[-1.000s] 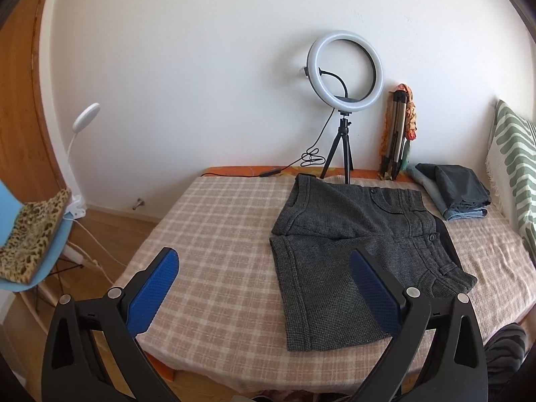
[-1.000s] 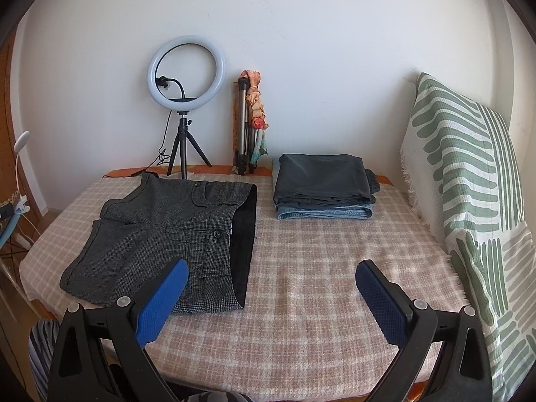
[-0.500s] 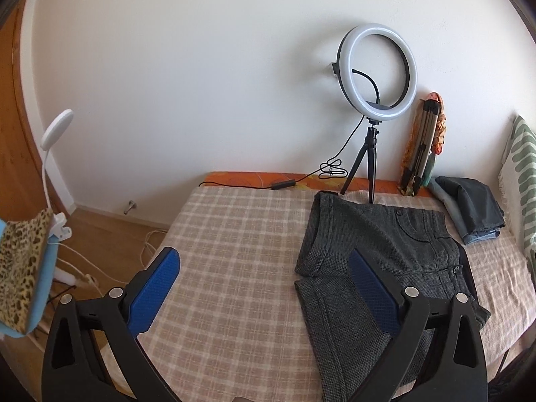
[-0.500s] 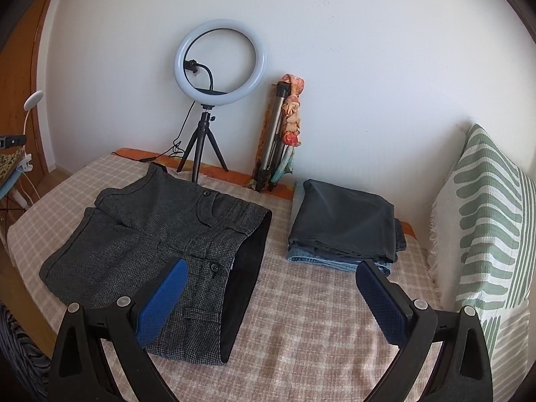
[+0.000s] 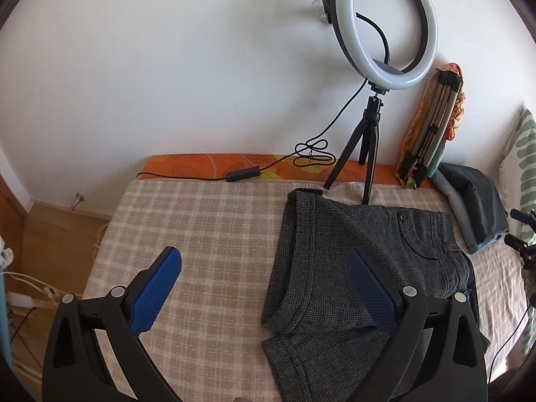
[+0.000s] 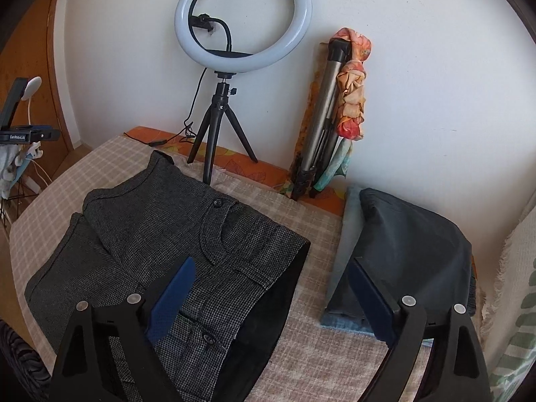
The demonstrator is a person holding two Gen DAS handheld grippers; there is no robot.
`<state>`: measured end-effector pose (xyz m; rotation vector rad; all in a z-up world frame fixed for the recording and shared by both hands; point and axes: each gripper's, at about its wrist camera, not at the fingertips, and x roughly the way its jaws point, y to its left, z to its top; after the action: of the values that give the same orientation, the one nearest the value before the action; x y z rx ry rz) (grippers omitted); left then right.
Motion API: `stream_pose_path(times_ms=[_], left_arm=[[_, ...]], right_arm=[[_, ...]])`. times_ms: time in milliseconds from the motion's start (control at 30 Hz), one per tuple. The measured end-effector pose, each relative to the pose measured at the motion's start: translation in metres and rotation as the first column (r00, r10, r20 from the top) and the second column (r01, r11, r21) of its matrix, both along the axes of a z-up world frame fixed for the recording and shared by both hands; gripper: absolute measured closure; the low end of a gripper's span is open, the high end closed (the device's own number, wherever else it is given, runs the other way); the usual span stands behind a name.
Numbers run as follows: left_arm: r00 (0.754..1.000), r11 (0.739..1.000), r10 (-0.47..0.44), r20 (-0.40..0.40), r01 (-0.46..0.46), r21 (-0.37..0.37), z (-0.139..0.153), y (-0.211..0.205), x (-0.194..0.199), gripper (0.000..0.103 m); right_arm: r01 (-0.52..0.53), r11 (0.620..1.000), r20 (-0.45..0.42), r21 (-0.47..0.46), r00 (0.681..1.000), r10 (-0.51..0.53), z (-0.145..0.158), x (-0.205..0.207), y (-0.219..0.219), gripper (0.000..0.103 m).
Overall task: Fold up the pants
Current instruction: 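Move both tools to the waistband and close the left gripper on it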
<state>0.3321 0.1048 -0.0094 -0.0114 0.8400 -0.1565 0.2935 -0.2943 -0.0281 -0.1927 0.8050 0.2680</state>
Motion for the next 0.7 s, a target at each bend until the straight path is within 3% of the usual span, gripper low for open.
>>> stream_pose_path(times_ms=[200, 700], left_arm=[[0.997, 0.999, -0.031, -0.066, 0.03, -0.013, -0.032, -0.022, 0.05, 0.008], [0.972, 0.983, -0.057, -0.228, 0.015, -0.181, -0.112, -0.05, 0.138, 0.03]], right_arm=[[-0.032, 0.999, -0.111, 0.037, 0.993, 0.036, -0.04, 0.068, 0.009, 0.026], [-0.068, 0.991, -0.27, 0.117, 0.958, 0.098, -0.114, 0.16, 0.021, 0.033]])
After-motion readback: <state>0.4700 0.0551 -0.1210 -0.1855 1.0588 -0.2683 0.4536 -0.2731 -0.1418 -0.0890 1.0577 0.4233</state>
